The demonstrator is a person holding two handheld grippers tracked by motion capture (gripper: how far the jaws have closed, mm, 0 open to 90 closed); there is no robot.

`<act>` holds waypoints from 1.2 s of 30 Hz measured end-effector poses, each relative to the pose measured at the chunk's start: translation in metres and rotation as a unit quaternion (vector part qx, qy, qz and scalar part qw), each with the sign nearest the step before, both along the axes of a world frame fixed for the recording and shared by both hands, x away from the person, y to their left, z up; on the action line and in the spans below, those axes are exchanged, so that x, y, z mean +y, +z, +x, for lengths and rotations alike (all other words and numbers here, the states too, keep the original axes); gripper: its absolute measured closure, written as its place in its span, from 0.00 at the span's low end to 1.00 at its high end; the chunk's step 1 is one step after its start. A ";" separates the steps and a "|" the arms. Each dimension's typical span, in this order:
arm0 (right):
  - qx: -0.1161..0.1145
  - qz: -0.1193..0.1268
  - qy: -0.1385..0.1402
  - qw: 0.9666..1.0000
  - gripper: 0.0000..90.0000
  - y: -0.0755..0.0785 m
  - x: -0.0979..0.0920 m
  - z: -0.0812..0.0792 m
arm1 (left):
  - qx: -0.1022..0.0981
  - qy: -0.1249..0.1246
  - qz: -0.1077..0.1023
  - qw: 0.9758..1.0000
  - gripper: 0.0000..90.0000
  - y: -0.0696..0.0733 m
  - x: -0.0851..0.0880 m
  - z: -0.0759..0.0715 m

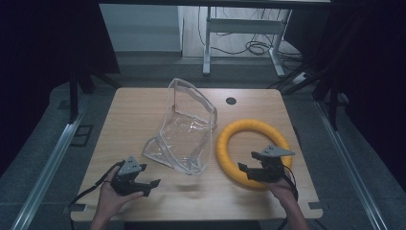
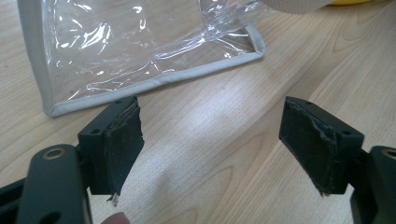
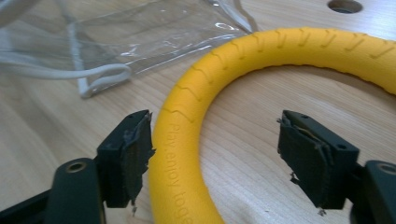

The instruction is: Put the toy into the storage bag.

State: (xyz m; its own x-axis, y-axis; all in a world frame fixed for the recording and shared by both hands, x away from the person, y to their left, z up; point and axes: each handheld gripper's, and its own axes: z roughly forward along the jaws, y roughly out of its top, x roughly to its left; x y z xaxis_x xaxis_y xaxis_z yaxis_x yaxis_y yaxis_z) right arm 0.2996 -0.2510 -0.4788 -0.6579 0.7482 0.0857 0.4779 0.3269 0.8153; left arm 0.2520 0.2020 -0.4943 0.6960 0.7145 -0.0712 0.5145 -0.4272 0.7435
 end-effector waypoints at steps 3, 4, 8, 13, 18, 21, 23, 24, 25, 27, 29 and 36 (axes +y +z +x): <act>-0.006 0.002 0.007 1.000 0.33 0.001 -0.002 -0.001 | 0.002 -0.001 0.001 1.000 0.24 -0.001 -0.001 -0.001; -0.010 0.006 0.010 1.000 0.34 0.001 -0.003 -0.002 | 0.002 -0.001 0.000 1.000 0.24 -0.001 -0.002 -0.001; -0.012 0.014 0.010 1.000 0.34 0.000 -0.009 -0.006 | 0.001 0.000 -0.003 1.000 0.24 0.000 -0.001 -0.002; -0.004 0.019 -0.002 1.000 0.33 -0.005 -0.015 -0.006 | 0.004 -0.001 -0.003 1.000 0.24 -0.001 -0.002 -0.002; -0.001 0.021 -0.006 1.000 0.32 -0.003 -0.016 -0.006 | 0.008 -0.001 -0.007 1.000 0.24 -0.001 -0.003 -0.002; 0.001 0.020 -0.009 1.000 0.31 -0.002 -0.018 -0.006 | 0.008 -0.001 -0.008 1.000 0.24 -0.001 -0.003 -0.002; 0.004 0.017 -0.007 1.000 0.31 -0.001 -0.019 -0.006 | 0.009 0.001 -0.008 1.000 0.24 -0.001 -0.003 -0.002; 0.011 0.011 -0.005 1.000 0.31 -0.001 -0.020 -0.006 | 0.010 0.001 -0.009 1.000 0.24 -0.001 -0.004 -0.002; 0.014 0.007 -0.002 1.000 0.31 -0.001 -0.021 -0.005 | 0.010 0.001 -0.009 1.000 0.24 -0.001 -0.004 -0.002; 0.022 0.001 0.005 1.000 0.31 0.002 -0.022 -0.003 | 0.011 0.001 -0.008 1.000 0.24 -0.002 -0.004 -0.001; 0.028 -0.002 0.009 1.000 0.31 0.003 -0.021 -0.002 | 0.011 0.000 -0.007 1.000 0.24 -0.002 -0.004 -0.001; 0.045 -0.070 0.052 0.995 0.31 0.018 -0.004 0.003 | 0.008 0.001 -0.006 1.000 0.24 -0.001 -0.003 -0.002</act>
